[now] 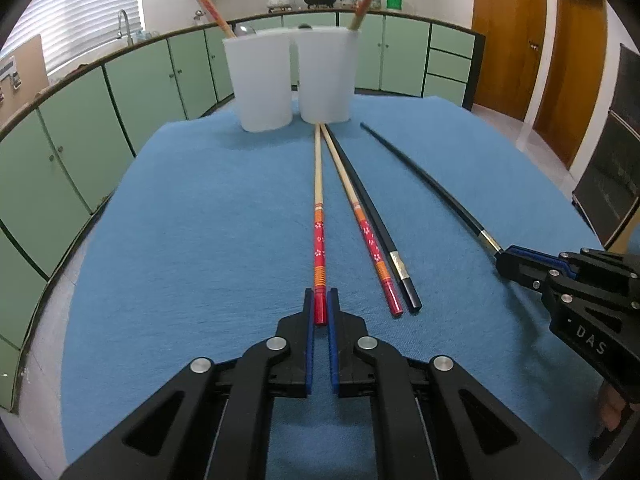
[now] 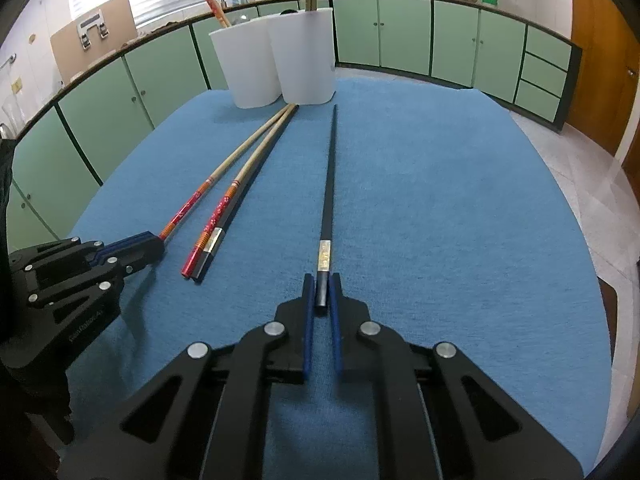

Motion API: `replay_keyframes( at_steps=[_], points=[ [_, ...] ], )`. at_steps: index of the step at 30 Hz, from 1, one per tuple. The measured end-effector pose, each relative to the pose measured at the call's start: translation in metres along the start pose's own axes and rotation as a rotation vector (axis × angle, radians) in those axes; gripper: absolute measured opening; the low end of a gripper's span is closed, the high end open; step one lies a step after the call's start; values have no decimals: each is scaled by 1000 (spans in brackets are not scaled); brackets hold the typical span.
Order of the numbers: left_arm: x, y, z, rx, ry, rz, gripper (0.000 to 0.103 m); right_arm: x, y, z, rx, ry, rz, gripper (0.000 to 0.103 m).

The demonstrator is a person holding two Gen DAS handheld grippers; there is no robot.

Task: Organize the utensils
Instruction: 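Lift both chopsticks and lower them upright into the white cups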

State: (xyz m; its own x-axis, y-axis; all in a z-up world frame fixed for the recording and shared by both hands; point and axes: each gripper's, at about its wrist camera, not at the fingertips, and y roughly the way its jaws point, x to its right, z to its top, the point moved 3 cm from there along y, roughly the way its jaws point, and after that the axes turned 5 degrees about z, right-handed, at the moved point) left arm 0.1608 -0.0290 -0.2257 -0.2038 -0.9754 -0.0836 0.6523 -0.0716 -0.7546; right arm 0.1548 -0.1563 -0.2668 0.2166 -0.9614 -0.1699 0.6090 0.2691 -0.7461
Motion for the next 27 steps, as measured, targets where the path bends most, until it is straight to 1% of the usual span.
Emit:
replay_keyframes(
  at_steps=[5,11,19,27],
  points=[
    [-10,-27,10,46,3,7,6,-1,-18,7,33,-12,3,6],
    [-21,-62,31,116,1,9,6,-1,-51,29,92,-35,-4,6],
    [-31,-104,75,239,-1,-1,6,0,-97,72,189,-54,30,6],
    [-42,-122,122,317,1,-18,6,-8,-130,125,247,-120,63,6]
  ],
)
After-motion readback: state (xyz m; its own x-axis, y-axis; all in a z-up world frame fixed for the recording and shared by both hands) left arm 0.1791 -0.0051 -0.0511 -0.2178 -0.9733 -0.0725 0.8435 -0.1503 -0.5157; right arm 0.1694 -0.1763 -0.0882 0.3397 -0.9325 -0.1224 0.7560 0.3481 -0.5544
